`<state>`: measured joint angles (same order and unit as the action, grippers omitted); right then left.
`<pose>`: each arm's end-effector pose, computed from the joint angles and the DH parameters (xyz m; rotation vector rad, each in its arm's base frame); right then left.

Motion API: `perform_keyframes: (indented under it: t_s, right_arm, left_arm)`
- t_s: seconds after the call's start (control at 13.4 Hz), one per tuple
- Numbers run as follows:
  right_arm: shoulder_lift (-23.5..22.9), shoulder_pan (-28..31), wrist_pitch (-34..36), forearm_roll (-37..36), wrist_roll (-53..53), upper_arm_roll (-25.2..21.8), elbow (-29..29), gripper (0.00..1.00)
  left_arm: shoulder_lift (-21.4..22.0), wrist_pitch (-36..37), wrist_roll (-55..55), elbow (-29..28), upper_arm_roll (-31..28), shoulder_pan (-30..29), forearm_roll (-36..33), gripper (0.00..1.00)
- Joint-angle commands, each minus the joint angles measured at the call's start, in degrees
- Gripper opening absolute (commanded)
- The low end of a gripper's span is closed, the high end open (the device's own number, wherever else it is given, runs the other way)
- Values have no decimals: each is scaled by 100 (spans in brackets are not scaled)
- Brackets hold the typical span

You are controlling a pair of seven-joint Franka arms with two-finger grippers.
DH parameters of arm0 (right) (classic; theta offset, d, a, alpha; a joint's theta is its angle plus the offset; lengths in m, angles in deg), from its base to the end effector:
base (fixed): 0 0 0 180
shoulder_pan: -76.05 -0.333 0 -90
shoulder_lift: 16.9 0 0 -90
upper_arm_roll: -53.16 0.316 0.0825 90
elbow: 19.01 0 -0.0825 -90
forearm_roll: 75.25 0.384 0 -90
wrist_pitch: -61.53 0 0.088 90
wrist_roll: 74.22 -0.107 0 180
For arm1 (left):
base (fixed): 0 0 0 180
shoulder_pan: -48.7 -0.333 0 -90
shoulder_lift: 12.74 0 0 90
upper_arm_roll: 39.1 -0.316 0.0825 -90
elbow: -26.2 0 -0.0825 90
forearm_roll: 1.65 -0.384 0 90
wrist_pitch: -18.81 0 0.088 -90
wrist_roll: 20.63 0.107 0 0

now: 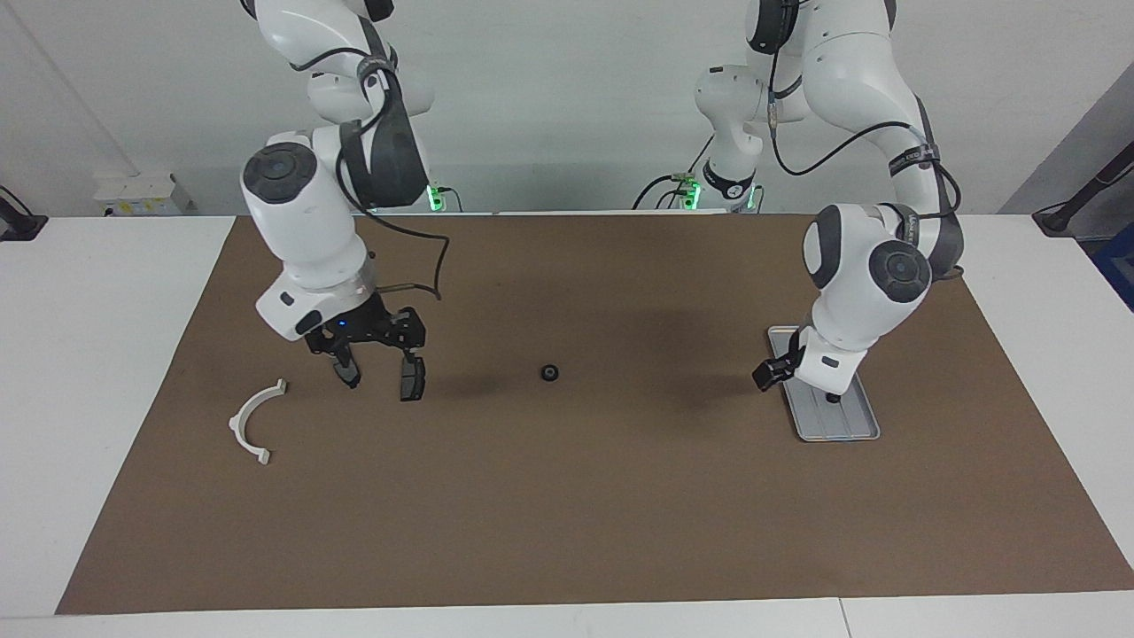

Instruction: Place bearing gear from tray to pile

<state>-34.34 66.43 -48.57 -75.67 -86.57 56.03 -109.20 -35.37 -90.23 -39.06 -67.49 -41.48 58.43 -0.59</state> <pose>0.6422 0.1381 0.4692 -3.1238 -0.0034 -0.0637 0.6463 -0.0876 0.3795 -3.0930 -0.3078 0.1925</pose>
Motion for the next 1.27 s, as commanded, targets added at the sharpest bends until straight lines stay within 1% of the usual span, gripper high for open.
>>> perform_keyframes:
  t_s: [0.0,0.07,0.15,0.22,0.3,0.37,0.45,0.52,0.67,0.75,0.82,0.97,1.2]
  right_arm:
    - [-277,-460,-160,-115,-775,-5,169,99]
    - [-365,-671,-326,-133,-1065,-5,177,99]
    - [-427,-881,-397,-124,-1329,-5,178,99]
    - [-471,-1075,-415,-133,-1636,-5,169,99]
    - [-498,-1242,-459,-203,-1909,-5,151,98]
    - [-541,-1401,-512,-221,-2112,3,90,98]
    - [-577,-1472,-599,-221,-2210,-5,46,97]
    - [-594,-1568,-644,-221,-2324,3,-24,97]
    - [-735,-1805,-793,-221,-2675,3,-60,97]
    - [-779,-1876,-828,-221,-2755,-5,-60,97]
    - [-857,-1912,-855,-221,-2764,3,-60,97]
    - [-1007,-2026,-1030,-221,-2808,3,-164,97]
    - [-929,-2026,-1443,-230,-2686,3,-709,97]
  left_arm:
    - [293,-607,558,-639,45,-295,-133,84]
    - [381,-906,734,-946,45,-418,-133,80]
    - [451,-1109,892,-1158,45,-523,-133,80]
    - [470,-1120,990,-1203,36,-550,-133,77]
    - [470,-1042,991,-1186,27,-551,-141,77]
    - [470,-1058,982,-1195,10,-551,-159,73]
    - [470,-1076,999,-1204,-17,-559,-298,71]
    - [478,-1085,1043,-1195,-113,-560,-491,71]
    - [470,-1190,1376,-1265,-149,-734,-502,69]
    - [478,-1234,1386,-1344,-149,-744,-502,64]
    - [479,-1295,1386,-1414,-149,-727,-502,60]
    - [479,-1540,1386,-1581,-140,-744,-502,56]
    - [470,-1691,1316,-1652,-140,-744,-467,56]
